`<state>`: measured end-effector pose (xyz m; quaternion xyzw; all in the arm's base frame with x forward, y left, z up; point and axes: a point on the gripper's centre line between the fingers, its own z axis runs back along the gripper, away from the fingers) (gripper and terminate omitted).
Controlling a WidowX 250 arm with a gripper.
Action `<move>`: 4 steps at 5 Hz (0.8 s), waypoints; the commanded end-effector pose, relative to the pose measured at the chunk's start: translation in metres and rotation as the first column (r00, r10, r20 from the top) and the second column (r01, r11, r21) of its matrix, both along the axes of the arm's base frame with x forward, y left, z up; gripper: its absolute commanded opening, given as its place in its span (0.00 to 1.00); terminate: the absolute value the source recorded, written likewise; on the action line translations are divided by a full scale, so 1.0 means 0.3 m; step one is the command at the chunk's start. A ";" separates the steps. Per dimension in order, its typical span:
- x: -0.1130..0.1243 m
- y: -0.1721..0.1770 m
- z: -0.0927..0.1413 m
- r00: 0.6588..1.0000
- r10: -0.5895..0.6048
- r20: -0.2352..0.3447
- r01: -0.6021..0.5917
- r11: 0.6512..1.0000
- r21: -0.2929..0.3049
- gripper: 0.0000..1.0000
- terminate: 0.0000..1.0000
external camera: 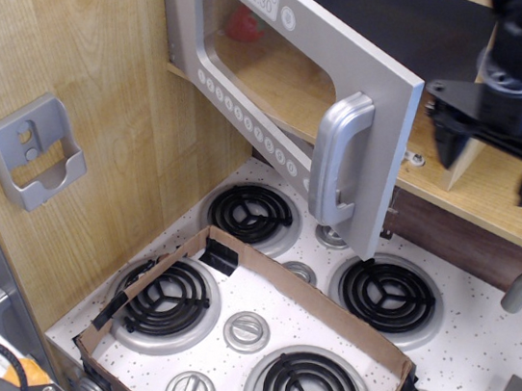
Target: Open microwave
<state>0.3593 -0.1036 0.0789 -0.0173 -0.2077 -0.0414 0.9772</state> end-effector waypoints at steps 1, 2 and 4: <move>-0.156 0.097 0.041 0.989 0.145 -0.020 -0.145 0.989 -0.011 1.00 0.00; -0.256 0.136 0.030 0.965 0.256 -0.066 -0.256 0.967 0.006 1.00 0.00; -0.354 0.266 0.048 0.944 0.311 -0.107 -0.298 0.946 0.127 1.00 0.00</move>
